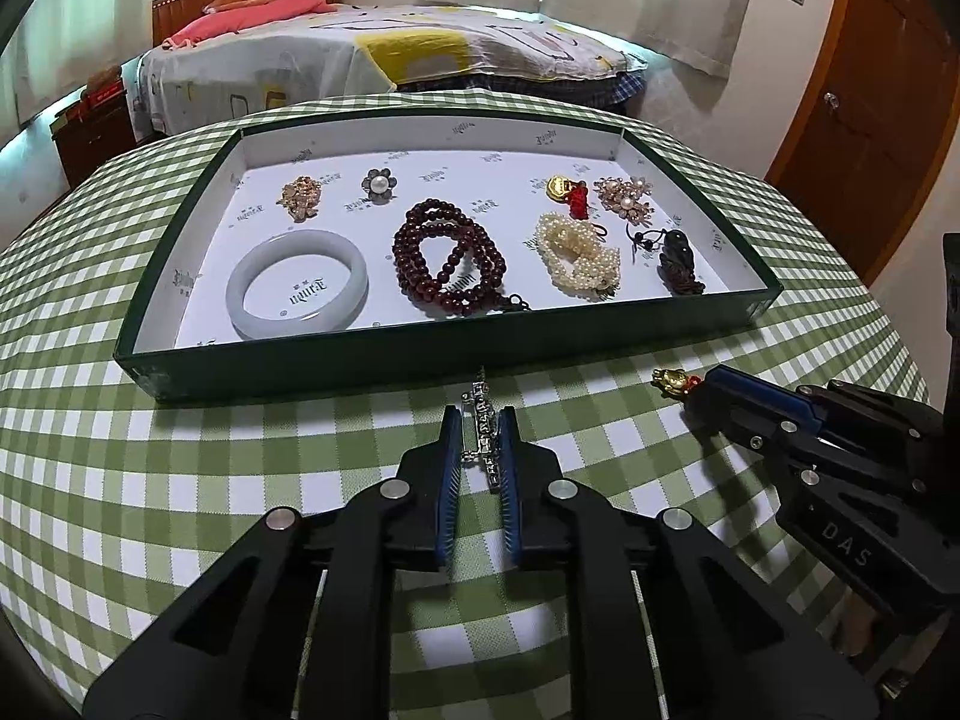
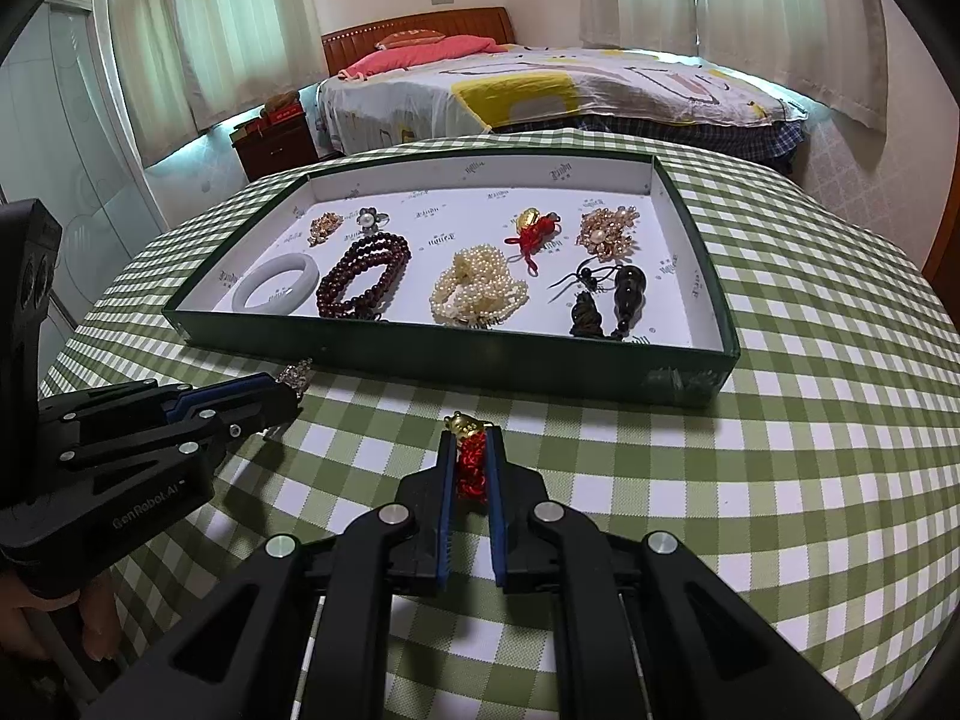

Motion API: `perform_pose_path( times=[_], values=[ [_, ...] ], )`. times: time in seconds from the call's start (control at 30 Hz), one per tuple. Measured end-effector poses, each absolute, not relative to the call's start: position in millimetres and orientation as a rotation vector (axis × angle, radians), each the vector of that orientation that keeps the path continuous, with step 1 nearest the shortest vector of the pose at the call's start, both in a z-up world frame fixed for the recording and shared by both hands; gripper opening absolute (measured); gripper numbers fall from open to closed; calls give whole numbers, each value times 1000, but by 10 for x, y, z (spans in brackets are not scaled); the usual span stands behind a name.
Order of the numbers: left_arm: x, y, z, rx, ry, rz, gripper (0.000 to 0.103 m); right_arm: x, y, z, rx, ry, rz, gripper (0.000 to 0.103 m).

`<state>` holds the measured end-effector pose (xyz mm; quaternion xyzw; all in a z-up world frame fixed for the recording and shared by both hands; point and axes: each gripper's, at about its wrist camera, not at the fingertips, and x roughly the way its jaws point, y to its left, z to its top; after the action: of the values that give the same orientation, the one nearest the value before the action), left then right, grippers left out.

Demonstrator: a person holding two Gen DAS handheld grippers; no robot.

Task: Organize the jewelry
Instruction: 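Carry the silver pendant and the red tassel pendant into the box with both tools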

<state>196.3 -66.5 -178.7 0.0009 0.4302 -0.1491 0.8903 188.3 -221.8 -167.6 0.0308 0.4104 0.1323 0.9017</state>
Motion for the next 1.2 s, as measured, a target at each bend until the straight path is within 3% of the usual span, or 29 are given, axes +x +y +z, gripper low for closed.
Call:
perform_pose_path(
  times=[1.2],
  values=[
    [1695, -347, -1180, -42, 729, -248, 13, 1683, -2007, -1120, 37, 715, 297, 10]
  ],
)
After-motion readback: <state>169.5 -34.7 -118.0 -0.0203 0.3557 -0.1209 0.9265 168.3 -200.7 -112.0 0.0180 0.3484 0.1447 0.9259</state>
